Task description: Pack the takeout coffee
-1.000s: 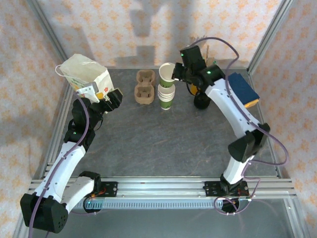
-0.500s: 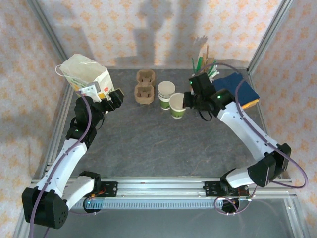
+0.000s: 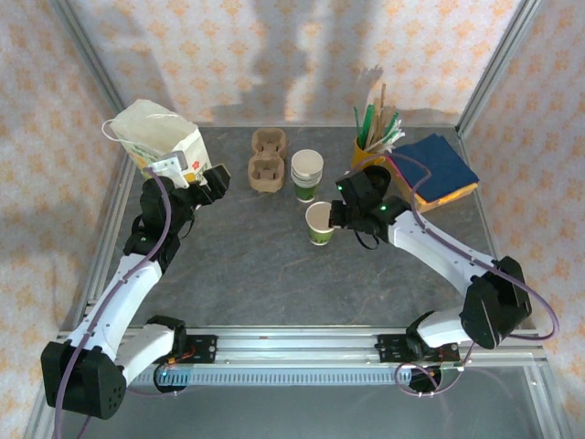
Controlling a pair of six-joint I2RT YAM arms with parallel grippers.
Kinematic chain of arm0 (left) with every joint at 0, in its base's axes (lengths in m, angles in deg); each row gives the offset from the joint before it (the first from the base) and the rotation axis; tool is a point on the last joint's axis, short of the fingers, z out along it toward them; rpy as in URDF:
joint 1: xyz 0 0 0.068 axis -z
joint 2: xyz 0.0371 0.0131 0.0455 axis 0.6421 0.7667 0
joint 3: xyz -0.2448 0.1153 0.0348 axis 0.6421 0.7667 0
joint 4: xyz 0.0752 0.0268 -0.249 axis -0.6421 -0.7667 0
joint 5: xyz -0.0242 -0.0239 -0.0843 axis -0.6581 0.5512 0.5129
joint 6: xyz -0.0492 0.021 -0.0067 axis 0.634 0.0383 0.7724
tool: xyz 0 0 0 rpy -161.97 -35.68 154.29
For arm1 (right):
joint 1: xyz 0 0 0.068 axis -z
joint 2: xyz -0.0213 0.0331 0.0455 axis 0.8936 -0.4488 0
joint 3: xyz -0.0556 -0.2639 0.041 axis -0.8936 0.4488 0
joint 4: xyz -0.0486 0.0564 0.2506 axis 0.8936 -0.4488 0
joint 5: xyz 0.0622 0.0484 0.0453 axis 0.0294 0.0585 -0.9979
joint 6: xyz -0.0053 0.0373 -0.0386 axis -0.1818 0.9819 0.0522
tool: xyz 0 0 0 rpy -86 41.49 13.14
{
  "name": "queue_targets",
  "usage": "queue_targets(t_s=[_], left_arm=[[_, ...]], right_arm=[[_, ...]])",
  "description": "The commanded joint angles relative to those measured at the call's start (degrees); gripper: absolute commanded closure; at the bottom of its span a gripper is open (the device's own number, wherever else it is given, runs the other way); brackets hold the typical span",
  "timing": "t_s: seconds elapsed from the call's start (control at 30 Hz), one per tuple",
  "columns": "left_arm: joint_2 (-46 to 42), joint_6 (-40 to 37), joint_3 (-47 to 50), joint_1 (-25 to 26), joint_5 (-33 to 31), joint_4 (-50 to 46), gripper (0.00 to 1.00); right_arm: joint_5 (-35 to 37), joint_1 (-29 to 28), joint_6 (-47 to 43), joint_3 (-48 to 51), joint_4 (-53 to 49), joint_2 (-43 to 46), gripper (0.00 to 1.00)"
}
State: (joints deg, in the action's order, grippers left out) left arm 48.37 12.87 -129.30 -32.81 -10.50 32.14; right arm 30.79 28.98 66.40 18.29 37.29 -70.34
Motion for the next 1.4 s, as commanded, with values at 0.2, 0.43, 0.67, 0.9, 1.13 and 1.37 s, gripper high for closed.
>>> queue_targets(t_s=[0.2, 0.43, 0.67, 0.9, 1.13, 1.37], left_arm=[[-0.95, 0.15, 0.5, 0.2, -1.75, 1.37, 0.01], [-1.05, -0.14, -0.5, 0.25, -2.08, 0.15, 0.01], [-0.51, 0.62, -0.44, 0.25, -1.59, 0.65, 0.01], [-0.83, 0.33, -1.18, 0.25, -2.08, -0.05, 0.01], [-0.83, 0.66, -1.45, 0.25, -1.75, -0.52, 0.01], [-1.45, 0.32, -1.91, 0.2, -1.98, -1.11, 0.01]], right_arm=[[1.27, -0.17, 1.22, 1.71, 6.13, -2.22, 0.98], [1.59, -0.46, 0.62, 2.89, 8.32, -3.31, 0.95], [2.68, -1.06, 0.3, 3.35, 8.89, -4.75, 0.95], [3.19, -1.33, 0.04, 3.83, 9.26, -6.41, 0.82], [2.04, -1.41, 0.72, 1.68, 7.95, -5.09, 0.67], [5.45, -0.04, 1.63, -4.01, 1.87, -1.38, 0.62]])
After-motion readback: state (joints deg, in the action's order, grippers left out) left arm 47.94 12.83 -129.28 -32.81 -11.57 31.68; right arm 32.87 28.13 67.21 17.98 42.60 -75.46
